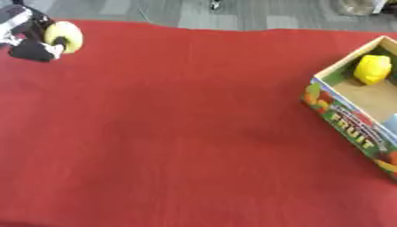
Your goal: Pick up the objects with one hand, pass them to the other hand, and then place them into the box on the other side of the table.
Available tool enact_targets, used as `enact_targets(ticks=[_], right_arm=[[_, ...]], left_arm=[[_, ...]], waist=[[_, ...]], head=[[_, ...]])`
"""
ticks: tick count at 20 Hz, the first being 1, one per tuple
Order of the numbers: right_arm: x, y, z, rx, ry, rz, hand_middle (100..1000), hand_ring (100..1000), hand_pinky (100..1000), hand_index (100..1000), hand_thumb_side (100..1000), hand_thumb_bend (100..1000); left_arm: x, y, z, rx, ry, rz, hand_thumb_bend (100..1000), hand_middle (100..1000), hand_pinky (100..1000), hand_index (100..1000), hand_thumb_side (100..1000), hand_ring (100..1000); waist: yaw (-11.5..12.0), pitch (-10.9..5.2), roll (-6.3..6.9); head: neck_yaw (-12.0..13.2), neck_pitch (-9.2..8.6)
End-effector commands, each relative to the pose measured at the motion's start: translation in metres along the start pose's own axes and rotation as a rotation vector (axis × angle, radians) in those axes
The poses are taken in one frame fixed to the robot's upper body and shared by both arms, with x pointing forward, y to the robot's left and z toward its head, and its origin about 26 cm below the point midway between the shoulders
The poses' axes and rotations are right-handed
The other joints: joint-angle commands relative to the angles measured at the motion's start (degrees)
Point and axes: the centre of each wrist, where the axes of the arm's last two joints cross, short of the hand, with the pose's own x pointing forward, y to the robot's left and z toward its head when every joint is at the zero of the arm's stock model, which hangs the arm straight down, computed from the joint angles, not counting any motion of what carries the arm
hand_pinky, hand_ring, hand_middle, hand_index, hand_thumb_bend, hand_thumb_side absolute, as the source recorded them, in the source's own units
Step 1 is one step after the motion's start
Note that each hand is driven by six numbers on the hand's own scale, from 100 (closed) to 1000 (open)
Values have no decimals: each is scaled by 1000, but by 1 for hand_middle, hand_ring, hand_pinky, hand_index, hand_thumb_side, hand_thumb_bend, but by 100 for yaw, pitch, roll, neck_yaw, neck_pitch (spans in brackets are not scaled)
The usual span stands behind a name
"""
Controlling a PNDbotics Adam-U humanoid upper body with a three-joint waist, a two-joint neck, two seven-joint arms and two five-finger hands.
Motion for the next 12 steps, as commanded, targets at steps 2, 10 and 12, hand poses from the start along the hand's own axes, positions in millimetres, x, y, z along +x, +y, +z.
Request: enact_targets(ticks=[2,10,12], right_arm=[[14,-1,-17,56,-48,35,1000,1000,994,1000,421,100],[12,8,-39,143,-74,50,1000,1000,993,1000,382,100],[11,12,-46,171,-79,64,1000,1000,995,1000,365,100]], left_arm=[[29,10,14,56,-124,28,100,515,684,487,227,590],[75,-9,41,120,-300,43,100,506,684,490,239,583],[85,-15,50,135,-334,71,100,500,683,491,273,577]], waist=[[10,-187,-3],[21,-218,5],[21,-219,4]], head=[[-43,7],[-166,38],[-214,47]])
